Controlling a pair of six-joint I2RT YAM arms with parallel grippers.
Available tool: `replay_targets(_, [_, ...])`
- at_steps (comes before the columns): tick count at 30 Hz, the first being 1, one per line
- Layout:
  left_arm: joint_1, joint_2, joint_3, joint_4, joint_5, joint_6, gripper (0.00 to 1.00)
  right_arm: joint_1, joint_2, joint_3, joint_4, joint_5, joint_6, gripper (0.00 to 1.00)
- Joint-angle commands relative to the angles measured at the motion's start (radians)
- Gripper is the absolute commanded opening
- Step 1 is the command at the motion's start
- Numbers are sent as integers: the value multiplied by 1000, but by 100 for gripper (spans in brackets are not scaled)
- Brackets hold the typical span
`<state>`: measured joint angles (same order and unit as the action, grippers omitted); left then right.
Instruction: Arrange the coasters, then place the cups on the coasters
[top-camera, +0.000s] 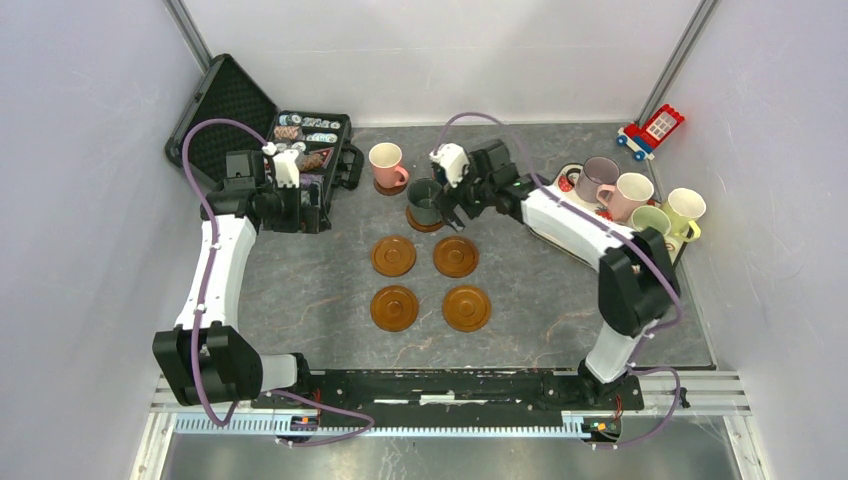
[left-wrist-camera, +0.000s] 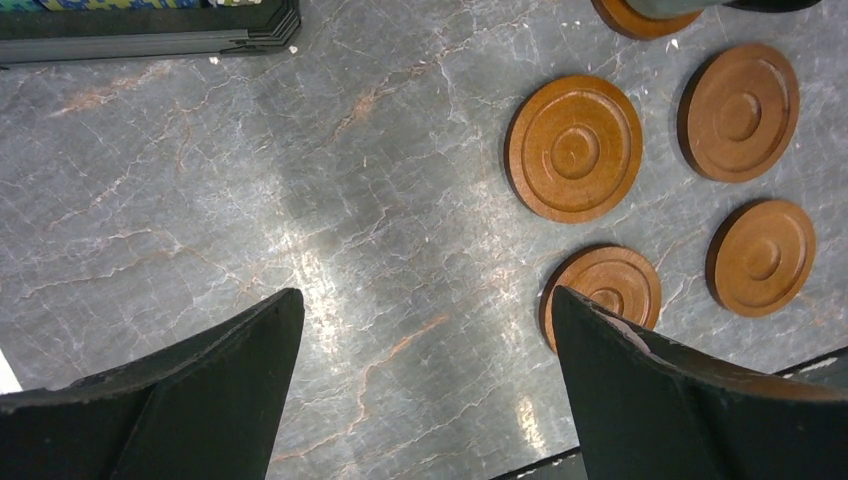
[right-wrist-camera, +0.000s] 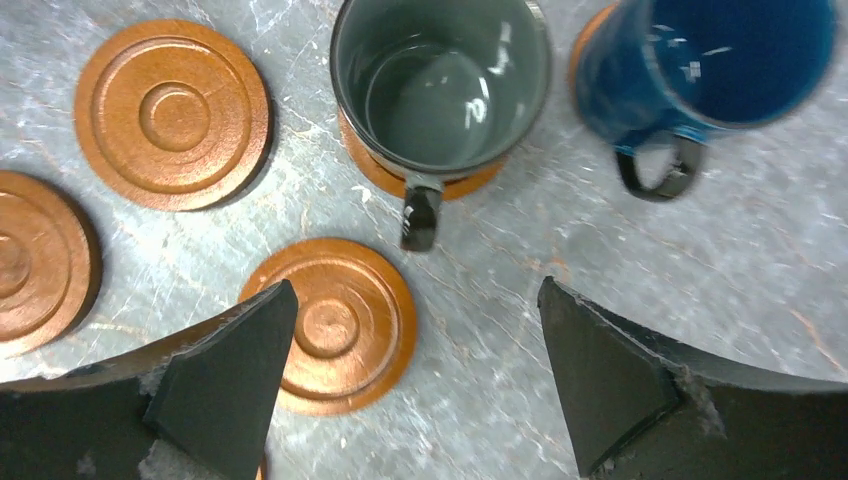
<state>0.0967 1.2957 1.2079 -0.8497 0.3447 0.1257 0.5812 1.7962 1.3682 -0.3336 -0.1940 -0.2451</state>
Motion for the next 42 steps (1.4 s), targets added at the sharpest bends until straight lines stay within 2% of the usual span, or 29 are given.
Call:
replay_targets(1, [0,0,51,-49,47,94,100,-85,-130,20,-124,-133,-81,98])
replay_targets(9, [-1,35,81,-103,92,164,100,-273,-284,-22,-255,-252,-182,98])
replay_targets(22, [-14,74,102,-101,137,164,100,-712,-460,-141,-511,-254,-426,98])
replay_targets(31, [-16,75,100,-62,127,108,100,-1053,-408,-130,-555,-188,-417,94])
replay_targets(36, [-17,82,89,-57,141,97,100,-1169,-292,20,-724,-223,-645,92])
replay_targets(42, [-25,90,94,-57,148,102,100,-1225,-177,133,-767,-165,-899,91])
